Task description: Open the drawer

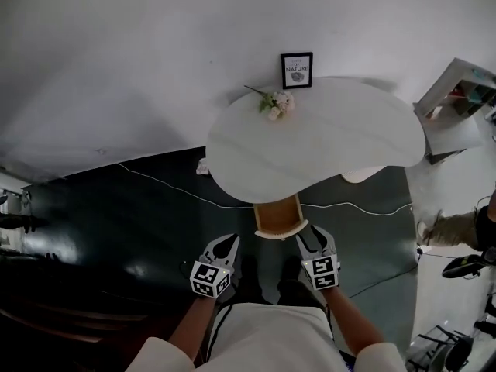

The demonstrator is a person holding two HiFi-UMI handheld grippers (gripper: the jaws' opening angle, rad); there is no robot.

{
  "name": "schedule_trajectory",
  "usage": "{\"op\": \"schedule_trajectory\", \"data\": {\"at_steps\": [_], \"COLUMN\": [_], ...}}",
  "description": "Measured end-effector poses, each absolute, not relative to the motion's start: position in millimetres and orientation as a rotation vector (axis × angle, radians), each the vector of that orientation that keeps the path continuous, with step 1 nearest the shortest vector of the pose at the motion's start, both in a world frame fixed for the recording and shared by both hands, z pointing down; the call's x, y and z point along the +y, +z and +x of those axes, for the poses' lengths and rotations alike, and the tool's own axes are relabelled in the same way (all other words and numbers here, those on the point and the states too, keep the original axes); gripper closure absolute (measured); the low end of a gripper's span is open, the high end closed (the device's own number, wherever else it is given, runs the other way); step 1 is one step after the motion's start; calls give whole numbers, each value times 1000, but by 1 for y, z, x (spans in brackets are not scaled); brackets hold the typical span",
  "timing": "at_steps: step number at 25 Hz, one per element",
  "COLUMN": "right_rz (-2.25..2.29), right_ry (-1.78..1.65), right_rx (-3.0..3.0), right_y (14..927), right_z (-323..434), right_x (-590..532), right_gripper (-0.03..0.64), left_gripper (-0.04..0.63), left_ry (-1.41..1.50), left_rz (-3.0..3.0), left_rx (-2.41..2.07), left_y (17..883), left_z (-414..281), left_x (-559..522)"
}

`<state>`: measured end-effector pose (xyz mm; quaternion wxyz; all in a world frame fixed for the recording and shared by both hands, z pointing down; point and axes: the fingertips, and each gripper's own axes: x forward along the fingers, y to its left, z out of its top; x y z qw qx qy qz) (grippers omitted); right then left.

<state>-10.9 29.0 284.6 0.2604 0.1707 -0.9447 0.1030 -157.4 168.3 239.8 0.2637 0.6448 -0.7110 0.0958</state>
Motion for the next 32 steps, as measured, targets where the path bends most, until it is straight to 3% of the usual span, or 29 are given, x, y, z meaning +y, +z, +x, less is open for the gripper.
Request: {"op": "schedule_trajectory", "data": {"at_steps": [5,21,32], "right_rz": [442,453,511], "right_ry": [248,44,139], "right_rx": [-2619,-2806,-2872], "right_y": [234,106,61], "right_z": [-20,-40,-34], "right_x": [22,-2,-5], "right_gripper": [431,499,569], "left_gripper": [588,589,589], "left_ry": [138,123,83], "left_rz": [1739,1857,1885], "left_rx": [-1925,-2042,-2089], "left_y": [196,107,71], "left_z": [-161,-176,-195], "left_x": [163,160,164]}}
